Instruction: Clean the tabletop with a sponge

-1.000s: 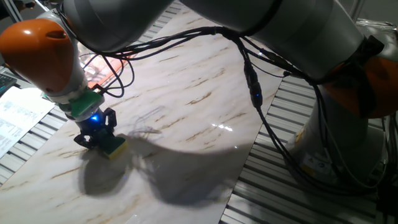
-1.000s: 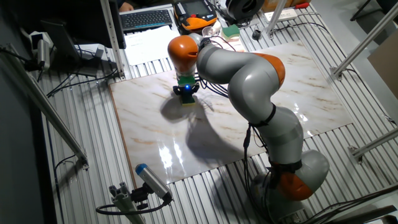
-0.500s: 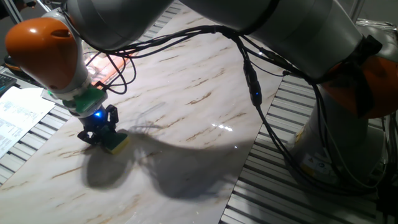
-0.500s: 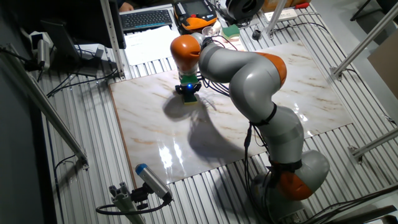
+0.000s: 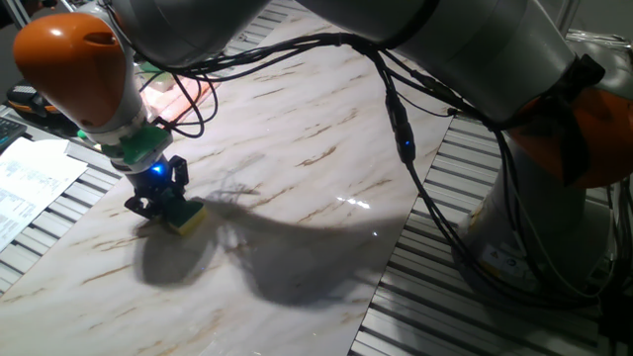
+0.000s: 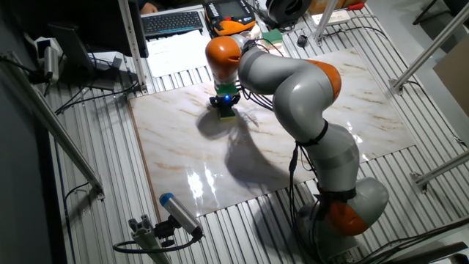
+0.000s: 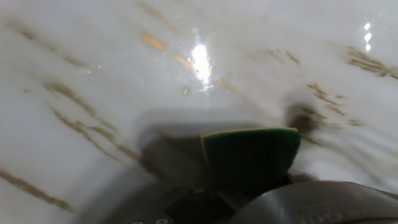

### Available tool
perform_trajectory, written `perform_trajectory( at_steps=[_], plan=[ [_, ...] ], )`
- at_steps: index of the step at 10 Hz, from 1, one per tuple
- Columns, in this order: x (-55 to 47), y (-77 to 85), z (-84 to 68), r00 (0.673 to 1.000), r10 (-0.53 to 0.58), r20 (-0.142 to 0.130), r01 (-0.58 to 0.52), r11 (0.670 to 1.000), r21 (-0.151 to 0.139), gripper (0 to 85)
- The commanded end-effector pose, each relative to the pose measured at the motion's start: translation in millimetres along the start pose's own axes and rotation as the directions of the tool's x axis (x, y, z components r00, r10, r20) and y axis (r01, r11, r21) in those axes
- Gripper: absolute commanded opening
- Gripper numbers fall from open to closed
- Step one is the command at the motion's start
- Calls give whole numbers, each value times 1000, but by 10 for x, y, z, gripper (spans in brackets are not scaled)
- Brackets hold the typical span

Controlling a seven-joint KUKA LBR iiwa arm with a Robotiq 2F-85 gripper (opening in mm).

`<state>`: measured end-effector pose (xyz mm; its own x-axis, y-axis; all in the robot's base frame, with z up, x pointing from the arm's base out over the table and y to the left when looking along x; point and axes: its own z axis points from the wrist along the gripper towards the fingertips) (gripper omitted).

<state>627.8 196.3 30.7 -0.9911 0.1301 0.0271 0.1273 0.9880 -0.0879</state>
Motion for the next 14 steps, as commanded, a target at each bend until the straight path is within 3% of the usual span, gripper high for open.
perform_trajectory(
  at_steps=[1,9,14],
  plan=[
    [-5,-8,10,1000,-1,0,1,1000,-1,0],
    [-103,-295,13,999,-44,11,44,999,-6,0],
    [-101,-421,75,998,-65,27,65,998,-3,0]
  ],
)
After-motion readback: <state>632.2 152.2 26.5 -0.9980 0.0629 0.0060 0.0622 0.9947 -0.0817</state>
